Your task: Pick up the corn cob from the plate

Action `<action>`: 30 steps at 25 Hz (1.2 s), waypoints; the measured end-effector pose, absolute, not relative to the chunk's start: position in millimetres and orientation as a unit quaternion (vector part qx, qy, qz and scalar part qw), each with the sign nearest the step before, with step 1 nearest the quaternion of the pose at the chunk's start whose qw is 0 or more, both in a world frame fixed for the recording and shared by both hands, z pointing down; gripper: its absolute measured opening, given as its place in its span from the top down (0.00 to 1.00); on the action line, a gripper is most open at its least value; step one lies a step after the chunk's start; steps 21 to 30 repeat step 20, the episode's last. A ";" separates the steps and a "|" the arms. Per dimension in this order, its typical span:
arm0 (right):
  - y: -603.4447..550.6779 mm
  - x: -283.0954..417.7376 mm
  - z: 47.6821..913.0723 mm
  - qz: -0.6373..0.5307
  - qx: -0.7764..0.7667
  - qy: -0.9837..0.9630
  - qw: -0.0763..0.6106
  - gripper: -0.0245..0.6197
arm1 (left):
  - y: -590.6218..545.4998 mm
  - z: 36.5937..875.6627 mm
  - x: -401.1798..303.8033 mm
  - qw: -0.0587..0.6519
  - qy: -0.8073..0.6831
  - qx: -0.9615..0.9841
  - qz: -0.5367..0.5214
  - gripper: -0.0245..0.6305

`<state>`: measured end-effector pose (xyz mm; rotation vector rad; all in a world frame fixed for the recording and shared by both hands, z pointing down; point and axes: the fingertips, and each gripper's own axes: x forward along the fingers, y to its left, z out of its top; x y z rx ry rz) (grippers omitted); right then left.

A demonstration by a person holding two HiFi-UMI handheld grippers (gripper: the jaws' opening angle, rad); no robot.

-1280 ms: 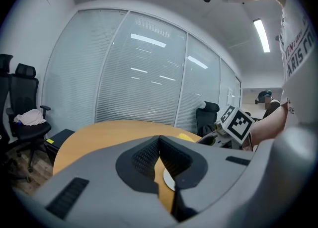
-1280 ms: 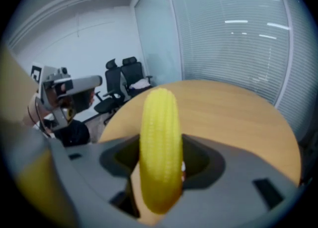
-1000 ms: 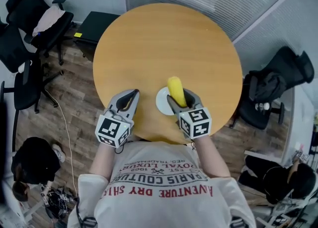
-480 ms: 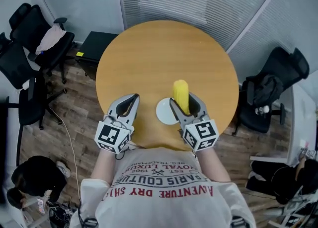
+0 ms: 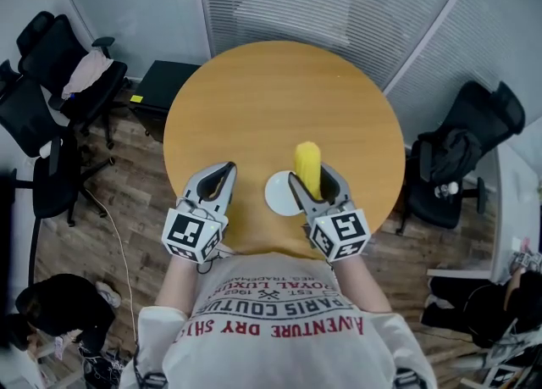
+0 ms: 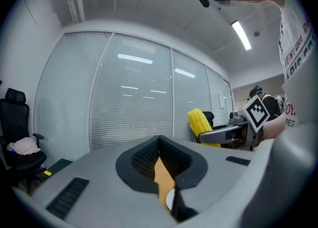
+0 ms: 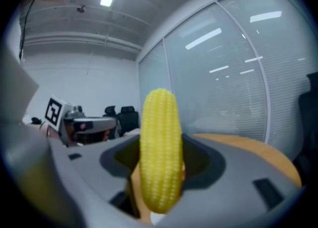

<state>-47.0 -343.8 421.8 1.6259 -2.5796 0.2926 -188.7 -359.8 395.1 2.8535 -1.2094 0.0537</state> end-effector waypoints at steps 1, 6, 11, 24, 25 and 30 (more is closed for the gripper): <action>-343.2 -47.2 422.0 0.096 0.531 -0.841 0.038 0.56 | -359.3 394.7 -188.8 0.021 -0.390 0.920 0.017 0.91; -342.7 -48.8 421.6 0.096 0.532 -0.840 0.035 0.56 | -357.3 397.1 -190.1 0.024 -0.392 0.920 0.018 0.91; -341.0 -51.3 420.7 0.096 0.533 -0.840 0.035 0.56 | -354.8 398.6 -192.3 0.028 -0.393 0.919 0.018 0.91; -341.6 -52.3 421.6 0.098 0.538 -0.836 0.036 0.56 | -356.3 399.8 -194.0 0.030 -0.391 0.920 0.015 0.91; -341.6 -52.3 421.6 0.098 0.538 -0.836 0.036 0.56 | -356.3 399.8 -194.0 0.030 -0.391 0.920 0.015 0.91; -341.6 -52.3 421.6 0.098 0.538 -0.836 0.036 0.56 | -356.3 399.8 -194.0 0.030 -0.391 0.920 0.015 0.91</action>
